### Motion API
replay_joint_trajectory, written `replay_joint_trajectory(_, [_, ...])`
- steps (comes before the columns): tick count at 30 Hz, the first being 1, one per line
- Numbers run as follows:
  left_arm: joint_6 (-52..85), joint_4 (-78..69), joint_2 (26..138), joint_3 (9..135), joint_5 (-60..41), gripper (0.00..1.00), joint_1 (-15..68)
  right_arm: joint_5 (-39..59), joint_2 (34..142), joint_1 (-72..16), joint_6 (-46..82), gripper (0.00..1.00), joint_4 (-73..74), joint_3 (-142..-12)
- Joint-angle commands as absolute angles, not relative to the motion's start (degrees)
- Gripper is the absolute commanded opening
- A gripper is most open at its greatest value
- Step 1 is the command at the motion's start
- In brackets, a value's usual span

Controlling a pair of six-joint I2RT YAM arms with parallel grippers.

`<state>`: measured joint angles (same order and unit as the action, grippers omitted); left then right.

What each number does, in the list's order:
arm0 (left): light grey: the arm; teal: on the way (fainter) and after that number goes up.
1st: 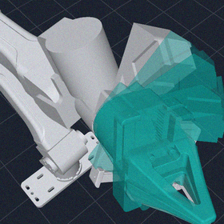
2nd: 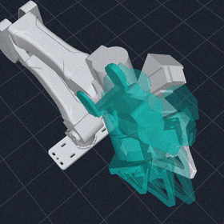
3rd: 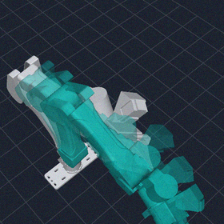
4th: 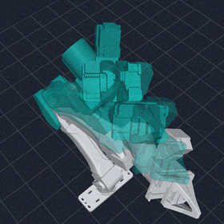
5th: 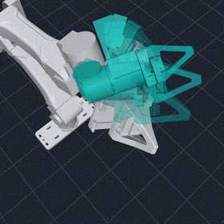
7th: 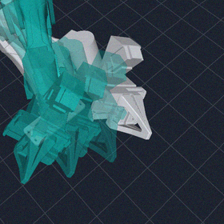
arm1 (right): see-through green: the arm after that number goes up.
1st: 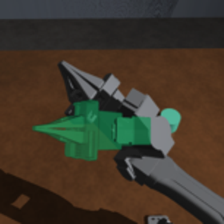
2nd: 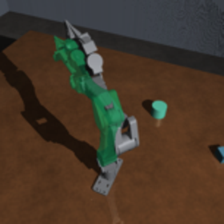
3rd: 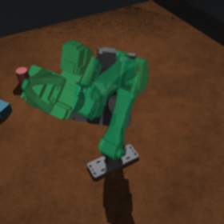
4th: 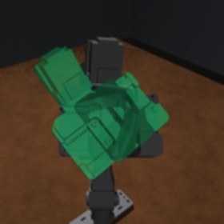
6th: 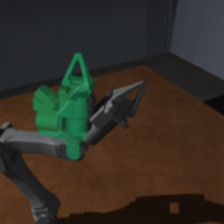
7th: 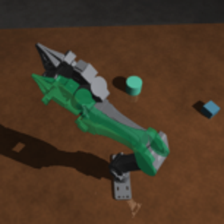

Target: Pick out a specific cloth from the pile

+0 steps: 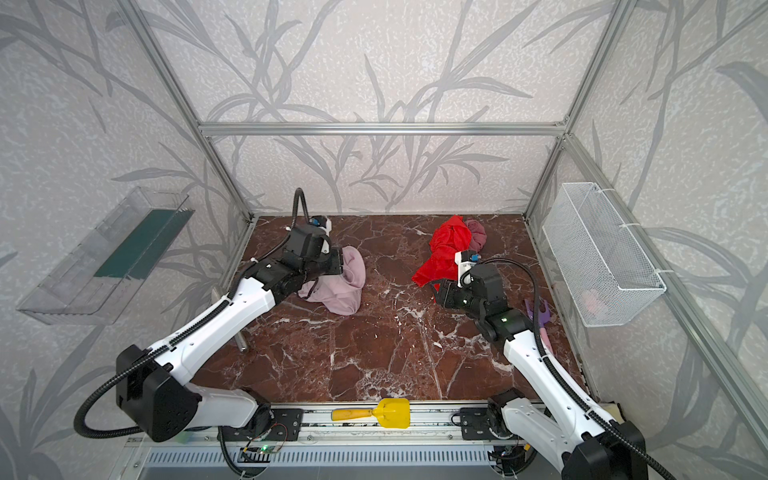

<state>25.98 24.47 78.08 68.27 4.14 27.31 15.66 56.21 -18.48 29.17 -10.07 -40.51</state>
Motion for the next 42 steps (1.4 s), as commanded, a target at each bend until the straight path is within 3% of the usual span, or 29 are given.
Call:
replay_joint_trajectory(1, [27.24,22.38,76.56,65.37,2.93,0.0,24.2,16.7,56.47,-18.28,29.79,0.54,-8.12,-40.26])
replay_joint_trajectory(18, [28.61,16.1,83.13,57.72,1.12,0.0,9.83,17.23,58.36,-18.28,29.45,0.54,-8.26,-41.83])
replay_joint_trajectory(42, [22.67,14.05,94.92,67.83,2.31,0.0,6.24,15.16,59.02,-18.19,29.05,0.54,-9.65,-43.43])
